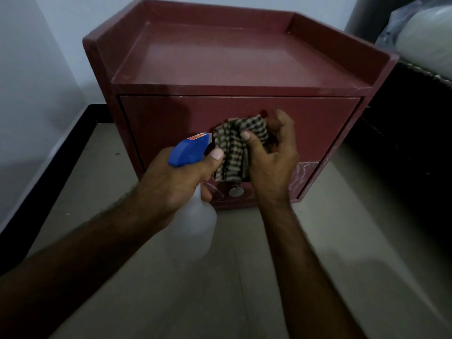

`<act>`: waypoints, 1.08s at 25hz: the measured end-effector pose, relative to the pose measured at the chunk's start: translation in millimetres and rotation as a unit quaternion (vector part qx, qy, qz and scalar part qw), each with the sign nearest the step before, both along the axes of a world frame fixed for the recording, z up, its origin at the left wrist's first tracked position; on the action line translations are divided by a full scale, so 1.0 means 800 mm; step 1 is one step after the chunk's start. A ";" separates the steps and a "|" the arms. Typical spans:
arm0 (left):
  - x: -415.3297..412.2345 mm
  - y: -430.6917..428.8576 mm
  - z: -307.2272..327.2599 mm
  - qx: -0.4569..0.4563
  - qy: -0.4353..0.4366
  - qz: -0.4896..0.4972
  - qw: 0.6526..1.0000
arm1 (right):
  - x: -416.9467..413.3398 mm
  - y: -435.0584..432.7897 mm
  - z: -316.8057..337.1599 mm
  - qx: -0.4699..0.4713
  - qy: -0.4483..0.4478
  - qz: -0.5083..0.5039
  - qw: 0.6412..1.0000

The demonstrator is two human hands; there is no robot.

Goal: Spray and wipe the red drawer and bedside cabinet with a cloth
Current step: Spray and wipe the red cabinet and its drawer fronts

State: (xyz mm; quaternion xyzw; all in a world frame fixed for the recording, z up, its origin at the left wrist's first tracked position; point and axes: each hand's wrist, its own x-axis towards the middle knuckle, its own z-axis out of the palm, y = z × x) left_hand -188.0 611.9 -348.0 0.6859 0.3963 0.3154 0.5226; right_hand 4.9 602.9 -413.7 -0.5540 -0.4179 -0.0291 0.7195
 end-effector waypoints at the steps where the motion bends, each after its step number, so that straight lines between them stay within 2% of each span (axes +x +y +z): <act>1: 0.000 0.000 0.000 -0.001 0.000 -0.001 1.000 | 0.000 0.002 0.001 0.017 0.050 0.014 0.999; 3: 0.000 0.000 0.000 -0.001 0.003 0.000 1.000 | -0.005 0.000 0.001 0.004 0.046 0.009 0.999; 6: 0.001 -0.006 0.006 0.003 0.016 -0.001 1.000 | -0.004 -0.012 -0.012 -0.057 -0.115 -0.004 0.992; 8: 0.002 -0.010 0.012 0.002 0.001 0.000 1.000 | 0.007 -0.015 -0.014 -0.070 -0.156 0.002 0.985; 10: 0.001 -0.014 0.019 0.002 -0.007 0.005 1.000 | 0.012 -0.016 -0.007 -0.057 -0.056 0.045 0.996; 13: -0.001 -0.020 0.028 0.017 0.002 0.007 1.000 | 0.005 -0.016 0.003 -0.031 0.102 0.073 0.992; 16: -0.001 -0.025 0.034 0.020 -0.001 0.010 1.000 | -0.004 -0.011 0.011 -0.017 0.114 0.057 0.992; 19: 0.002 -0.026 0.032 0.019 0.007 0.005 1.000 | -0.007 -0.006 0.012 -0.059 -0.011 0.022 0.998; 22: 0.006 -0.028 0.032 0.018 0.014 0.001 1.000 | 0.000 -0.008 0.007 -0.097 -0.191 -0.018 0.977; 24: 0.006 -0.026 0.031 0.020 0.017 0.000 1.000 | 0.007 -0.009 0.006 -0.092 -0.253 -0.022 0.963; 27: 0.002 -0.022 0.032 0.020 -0.007 0.007 1.000 | -0.001 -0.004 0.005 -0.084 -0.296 -0.068 0.949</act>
